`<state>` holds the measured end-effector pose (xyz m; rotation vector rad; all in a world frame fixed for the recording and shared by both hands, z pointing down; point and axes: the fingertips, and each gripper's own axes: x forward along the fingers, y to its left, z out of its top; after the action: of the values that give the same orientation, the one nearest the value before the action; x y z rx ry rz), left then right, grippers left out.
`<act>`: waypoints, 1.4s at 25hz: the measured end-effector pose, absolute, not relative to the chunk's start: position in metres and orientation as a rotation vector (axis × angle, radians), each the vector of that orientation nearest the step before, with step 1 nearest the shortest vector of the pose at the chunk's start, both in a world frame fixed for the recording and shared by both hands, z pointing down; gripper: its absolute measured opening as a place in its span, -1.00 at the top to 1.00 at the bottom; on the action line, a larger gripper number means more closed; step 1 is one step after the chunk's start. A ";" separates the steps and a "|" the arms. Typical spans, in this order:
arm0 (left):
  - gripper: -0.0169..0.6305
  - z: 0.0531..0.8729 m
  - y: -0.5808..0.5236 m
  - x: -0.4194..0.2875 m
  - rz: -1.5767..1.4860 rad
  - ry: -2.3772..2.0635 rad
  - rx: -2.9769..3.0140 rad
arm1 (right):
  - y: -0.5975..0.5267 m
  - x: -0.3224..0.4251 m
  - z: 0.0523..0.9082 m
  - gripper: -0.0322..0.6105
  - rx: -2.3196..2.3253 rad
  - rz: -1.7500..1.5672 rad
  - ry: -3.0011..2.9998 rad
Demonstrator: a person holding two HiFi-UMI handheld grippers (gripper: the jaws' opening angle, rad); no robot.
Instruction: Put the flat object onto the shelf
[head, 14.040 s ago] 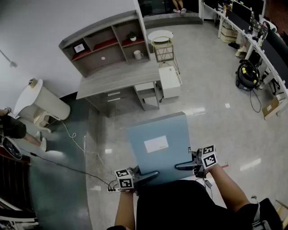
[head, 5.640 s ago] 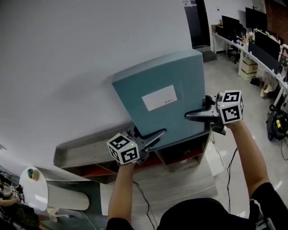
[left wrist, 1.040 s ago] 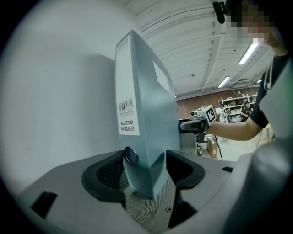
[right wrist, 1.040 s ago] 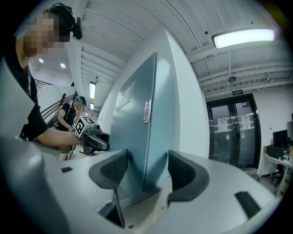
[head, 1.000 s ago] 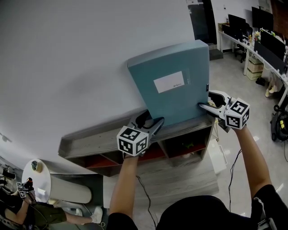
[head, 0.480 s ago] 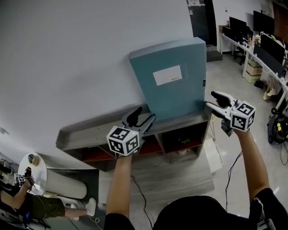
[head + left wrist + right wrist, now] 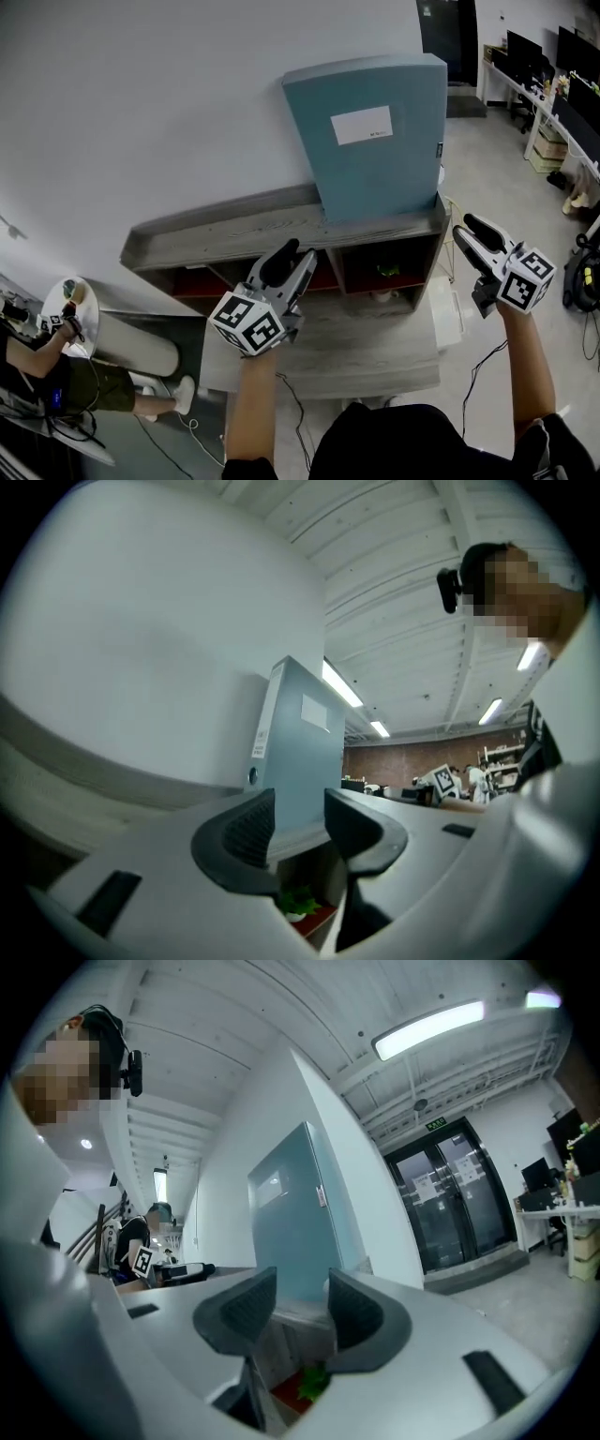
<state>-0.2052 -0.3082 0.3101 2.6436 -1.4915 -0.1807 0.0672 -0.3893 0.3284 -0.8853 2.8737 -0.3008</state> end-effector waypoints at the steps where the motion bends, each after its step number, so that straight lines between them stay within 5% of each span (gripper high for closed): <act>1: 0.45 0.316 -0.299 -0.202 -0.224 -1.480 2.620 | -0.383 0.067 0.336 0.39 -0.896 -0.300 2.865; 10: 0.76 0.431 -0.222 -0.174 -0.201 -1.663 2.369 | -0.330 0.047 0.440 0.64 -0.914 -0.326 2.974; 13: 0.84 0.472 -0.194 -0.173 -0.191 -1.743 2.254 | -0.314 0.046 0.477 0.89 -0.964 -0.392 2.990; 35: 0.90 0.516 -0.102 -0.257 -0.085 -1.895 2.164 | -0.200 -0.020 0.524 0.90 -1.452 -0.396 2.930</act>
<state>-0.2575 -0.1016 0.5164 2.1641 -1.8951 -0.0855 -0.0203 -0.2004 0.5242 -1.4519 2.9296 -0.3965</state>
